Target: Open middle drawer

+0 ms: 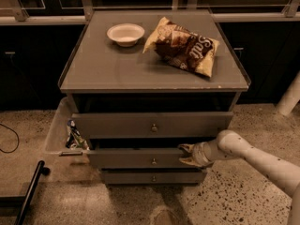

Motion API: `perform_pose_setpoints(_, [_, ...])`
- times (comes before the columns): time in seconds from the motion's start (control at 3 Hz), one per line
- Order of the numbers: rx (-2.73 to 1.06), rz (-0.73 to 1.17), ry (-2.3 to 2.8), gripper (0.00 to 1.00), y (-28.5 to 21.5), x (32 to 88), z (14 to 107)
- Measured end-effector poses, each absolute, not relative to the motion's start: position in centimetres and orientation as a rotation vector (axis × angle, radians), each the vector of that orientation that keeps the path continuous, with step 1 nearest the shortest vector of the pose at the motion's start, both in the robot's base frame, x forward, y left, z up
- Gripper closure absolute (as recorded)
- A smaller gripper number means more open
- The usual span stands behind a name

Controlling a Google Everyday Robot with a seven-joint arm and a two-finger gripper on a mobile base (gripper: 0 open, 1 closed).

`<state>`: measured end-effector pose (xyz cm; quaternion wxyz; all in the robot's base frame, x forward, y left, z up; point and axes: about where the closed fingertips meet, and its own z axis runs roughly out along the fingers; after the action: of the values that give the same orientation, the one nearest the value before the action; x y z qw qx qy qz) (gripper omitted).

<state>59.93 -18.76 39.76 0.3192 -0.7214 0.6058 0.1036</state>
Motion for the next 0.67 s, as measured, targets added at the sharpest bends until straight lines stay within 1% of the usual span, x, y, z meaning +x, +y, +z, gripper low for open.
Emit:
perform_pose_setpoints(0.33, [-1.897, 0.273, 1.593, 0.67, -18.75, 59.93, 39.76])
perform_pose_setpoints(0.67, [-1.899, 0.332, 1.562, 0.7, -18.33, 59.53, 40.17])
